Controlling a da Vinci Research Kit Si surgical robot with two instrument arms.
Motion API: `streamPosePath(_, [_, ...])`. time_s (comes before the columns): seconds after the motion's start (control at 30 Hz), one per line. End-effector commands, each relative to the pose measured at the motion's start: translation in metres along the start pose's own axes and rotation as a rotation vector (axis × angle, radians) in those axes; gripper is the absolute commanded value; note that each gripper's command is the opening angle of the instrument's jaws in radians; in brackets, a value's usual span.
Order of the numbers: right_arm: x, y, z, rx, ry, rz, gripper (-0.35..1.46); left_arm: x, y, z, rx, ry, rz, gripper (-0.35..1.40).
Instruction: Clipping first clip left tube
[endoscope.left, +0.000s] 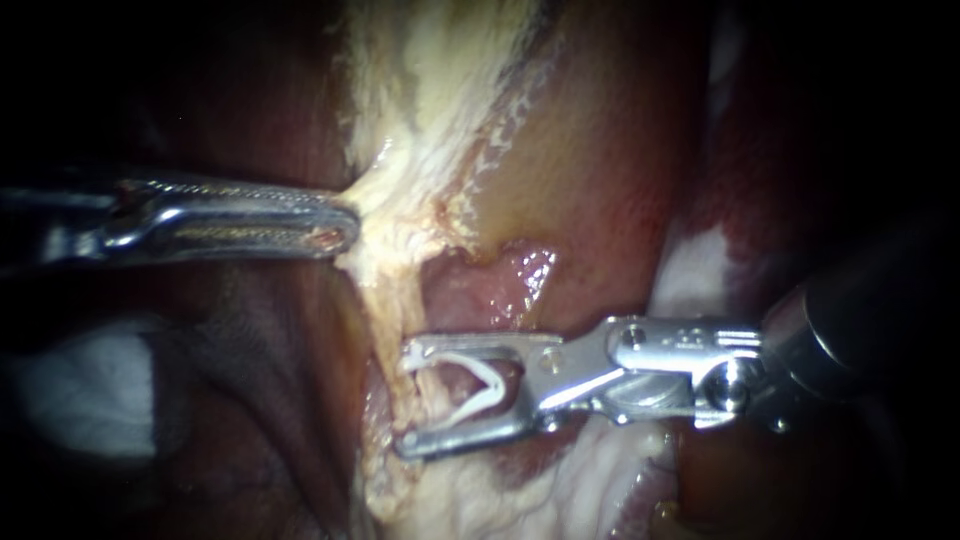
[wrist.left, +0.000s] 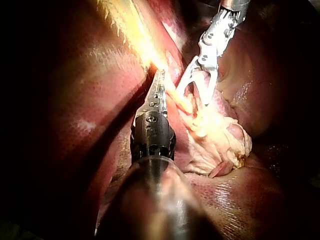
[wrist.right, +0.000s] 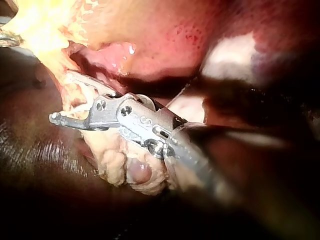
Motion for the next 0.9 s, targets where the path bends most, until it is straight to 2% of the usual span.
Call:
streamPosePath(0.03, [-0.0001, 0.0001, 0.0001, -0.003, -0.003, 0.0, 0.6, 0.0, -0.0001, -0.0001, -0.001, 0.0, 0.0, -0.35])
streamPosePath(0.43, [-0.0012, 0.0022, 0.0005, -0.06, -0.038, 0.005, 0.6, -0.0004, -0.0009, -0.0002, -0.005, 0.0, -0.002, -0.35])
streamPosePath(0.67, [-0.0013, 0.0024, 0.001, -0.065, -0.038, 0.005, 0.6, -0.0005, -0.0011, -0.0002, -0.009, 0.0, -0.003, -0.35])
streamPosePath(0.73, [-0.0013, 0.0024, 0.0011, -0.06, -0.038, 0.005, 0.6, -0.0005, -0.0012, -0.0001, -0.009, 0.0, -0.003, -0.35])
streamPosePath(0.9, [-0.001, 0.002, 0.0014, -0.002, -0.034, 0.004, 0.6, -0.0005, -0.0011, 0.0, -0.009, 0.0, -0.003, -0.35])
